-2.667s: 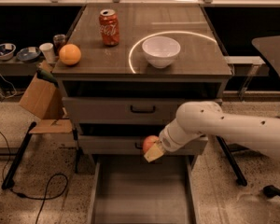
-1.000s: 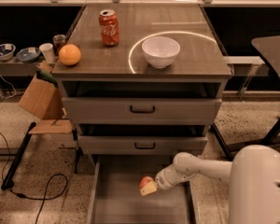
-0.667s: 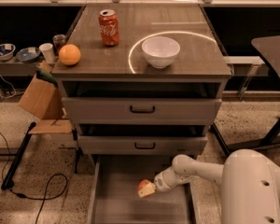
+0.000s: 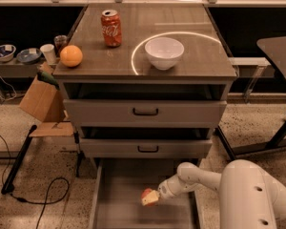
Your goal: Place apple into bottom drawer
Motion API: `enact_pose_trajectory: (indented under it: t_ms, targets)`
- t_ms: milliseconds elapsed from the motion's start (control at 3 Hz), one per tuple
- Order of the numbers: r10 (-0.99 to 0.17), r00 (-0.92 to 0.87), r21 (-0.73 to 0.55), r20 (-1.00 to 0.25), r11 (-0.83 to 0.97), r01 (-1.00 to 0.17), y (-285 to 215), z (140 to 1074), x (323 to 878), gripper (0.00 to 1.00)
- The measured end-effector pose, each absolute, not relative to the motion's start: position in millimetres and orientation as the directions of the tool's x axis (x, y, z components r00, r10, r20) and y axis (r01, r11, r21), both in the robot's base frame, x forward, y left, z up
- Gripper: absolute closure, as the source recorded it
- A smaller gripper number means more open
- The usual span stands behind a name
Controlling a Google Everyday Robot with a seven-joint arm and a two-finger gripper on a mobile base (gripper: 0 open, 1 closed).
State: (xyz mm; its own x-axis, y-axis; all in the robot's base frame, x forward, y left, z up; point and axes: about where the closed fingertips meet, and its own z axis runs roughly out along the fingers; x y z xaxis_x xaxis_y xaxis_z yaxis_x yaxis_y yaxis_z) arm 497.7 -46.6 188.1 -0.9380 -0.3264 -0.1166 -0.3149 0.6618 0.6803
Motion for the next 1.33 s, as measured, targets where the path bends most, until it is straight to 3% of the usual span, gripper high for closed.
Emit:
enact_pose_trajectory:
  t_ms: [1000,1333]
  targets:
    - [-0.289,-0.943,0.722,-0.165,0.617,-0.315,-62,187,495,0.05]
    - [-0.289,-0.943,0.722,-0.165,0.616,-0.315,-62,187,494,0.00]
